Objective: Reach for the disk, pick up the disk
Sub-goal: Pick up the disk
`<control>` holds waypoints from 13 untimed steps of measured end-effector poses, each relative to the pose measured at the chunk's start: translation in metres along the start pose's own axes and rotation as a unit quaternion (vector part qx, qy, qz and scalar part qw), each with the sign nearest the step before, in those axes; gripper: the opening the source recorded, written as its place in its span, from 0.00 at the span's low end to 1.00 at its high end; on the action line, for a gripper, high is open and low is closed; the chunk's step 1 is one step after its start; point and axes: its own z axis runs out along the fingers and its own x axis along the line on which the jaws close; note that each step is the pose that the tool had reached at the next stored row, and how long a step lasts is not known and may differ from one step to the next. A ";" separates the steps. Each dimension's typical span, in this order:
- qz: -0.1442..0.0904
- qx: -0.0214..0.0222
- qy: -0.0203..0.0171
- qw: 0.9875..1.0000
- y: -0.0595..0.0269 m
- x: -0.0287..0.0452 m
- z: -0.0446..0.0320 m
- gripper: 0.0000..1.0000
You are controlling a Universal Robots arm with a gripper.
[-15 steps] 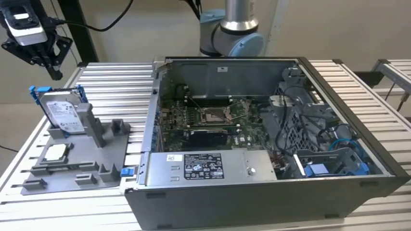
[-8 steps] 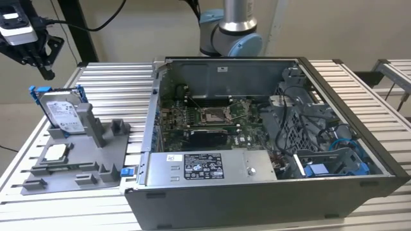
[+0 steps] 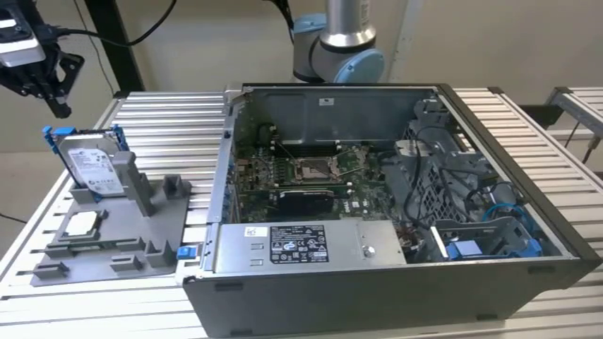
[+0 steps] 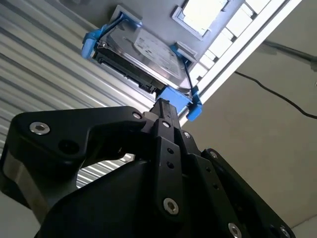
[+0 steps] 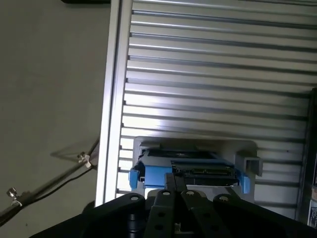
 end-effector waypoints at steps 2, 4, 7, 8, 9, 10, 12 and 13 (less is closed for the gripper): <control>-0.003 0.000 0.000 1.000 -0.0008 0.0021 0.0000 0.00; -0.006 0.000 0.000 1.000 -0.0023 0.0043 0.0001 0.00; -0.008 0.000 0.000 1.000 -0.0052 0.0074 0.0001 0.00; -0.009 0.000 0.000 1.000 -0.0061 0.0084 0.0001 0.00; -0.009 0.000 0.000 1.000 -0.0073 0.0092 0.0001 0.00; -0.010 0.000 0.000 1.000 -0.0092 0.0099 0.0001 0.00; -0.010 0.000 0.000 1.000 -0.0115 0.0104 -0.0001 0.00; -0.010 0.000 0.000 1.000 -0.0114 0.0104 -0.0001 0.00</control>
